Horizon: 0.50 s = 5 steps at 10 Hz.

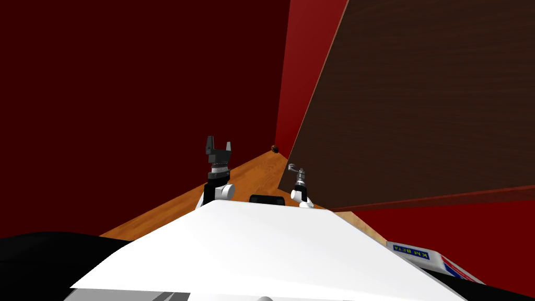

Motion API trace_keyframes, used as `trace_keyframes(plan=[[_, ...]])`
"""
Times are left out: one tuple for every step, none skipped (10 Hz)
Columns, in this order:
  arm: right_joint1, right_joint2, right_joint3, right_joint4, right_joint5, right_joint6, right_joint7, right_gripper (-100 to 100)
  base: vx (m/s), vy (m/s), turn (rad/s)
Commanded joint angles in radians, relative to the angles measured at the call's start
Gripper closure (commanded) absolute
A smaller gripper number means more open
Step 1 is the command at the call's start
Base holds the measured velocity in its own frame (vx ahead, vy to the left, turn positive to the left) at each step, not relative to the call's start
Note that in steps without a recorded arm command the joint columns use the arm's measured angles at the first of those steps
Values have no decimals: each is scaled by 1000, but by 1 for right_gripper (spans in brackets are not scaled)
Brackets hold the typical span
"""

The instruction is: Push the door open

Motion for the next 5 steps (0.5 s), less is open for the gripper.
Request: trace_keyframes(plan=[[-5,28,1,-12,0,7,8,100,116,63,-42],[8,12,-6,-11,-2,-2,4,100,39,9,-49],[10,-16,-23,-15,-13,-1,10,100,97,1,-34],[10,-20,-27,-16,-15,-1,12,100,147,42,-37],[10,-27,-35,-17,-21,-1,15,100,164,54,-34]])
